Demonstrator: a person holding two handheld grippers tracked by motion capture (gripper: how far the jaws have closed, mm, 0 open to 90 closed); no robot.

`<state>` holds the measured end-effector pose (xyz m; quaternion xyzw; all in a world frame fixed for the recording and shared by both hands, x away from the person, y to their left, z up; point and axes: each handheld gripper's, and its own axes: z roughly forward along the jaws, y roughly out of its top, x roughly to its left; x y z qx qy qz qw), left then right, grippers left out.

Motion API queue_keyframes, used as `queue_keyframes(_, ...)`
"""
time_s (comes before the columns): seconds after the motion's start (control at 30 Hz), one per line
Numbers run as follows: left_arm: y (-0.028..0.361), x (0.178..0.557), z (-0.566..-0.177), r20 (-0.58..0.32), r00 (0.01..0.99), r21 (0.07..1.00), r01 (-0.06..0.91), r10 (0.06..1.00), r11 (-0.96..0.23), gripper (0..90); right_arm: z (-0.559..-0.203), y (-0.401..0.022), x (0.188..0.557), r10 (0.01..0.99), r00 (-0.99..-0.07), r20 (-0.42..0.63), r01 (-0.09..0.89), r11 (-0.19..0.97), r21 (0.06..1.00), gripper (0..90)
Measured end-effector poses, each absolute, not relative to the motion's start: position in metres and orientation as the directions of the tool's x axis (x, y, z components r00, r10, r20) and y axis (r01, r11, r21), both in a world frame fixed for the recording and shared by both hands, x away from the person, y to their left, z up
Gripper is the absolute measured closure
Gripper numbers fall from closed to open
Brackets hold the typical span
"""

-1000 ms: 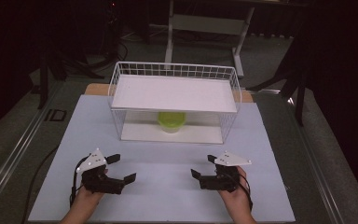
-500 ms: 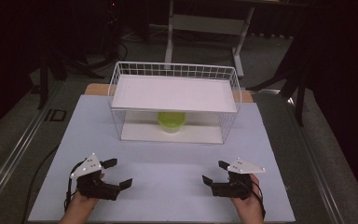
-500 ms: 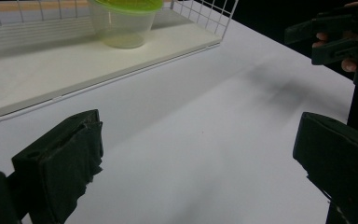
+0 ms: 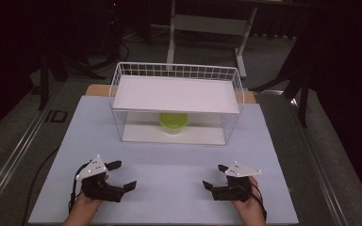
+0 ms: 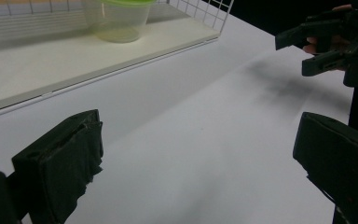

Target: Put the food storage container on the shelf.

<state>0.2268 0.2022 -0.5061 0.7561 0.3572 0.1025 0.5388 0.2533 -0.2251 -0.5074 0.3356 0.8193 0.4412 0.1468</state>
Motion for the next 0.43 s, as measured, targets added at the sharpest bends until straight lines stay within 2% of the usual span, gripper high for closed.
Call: queue_keyframes(0.43, 0.2057, 0.2275, -0.5081, -0.246, 0.712, 0.884, 0.443, 0.657, -0.150, 2.5, -0.5115, -0.2250, 0.2577, 0.683, -0.726, 0.082, 0.447, 0.378, 0.811, 15.5)
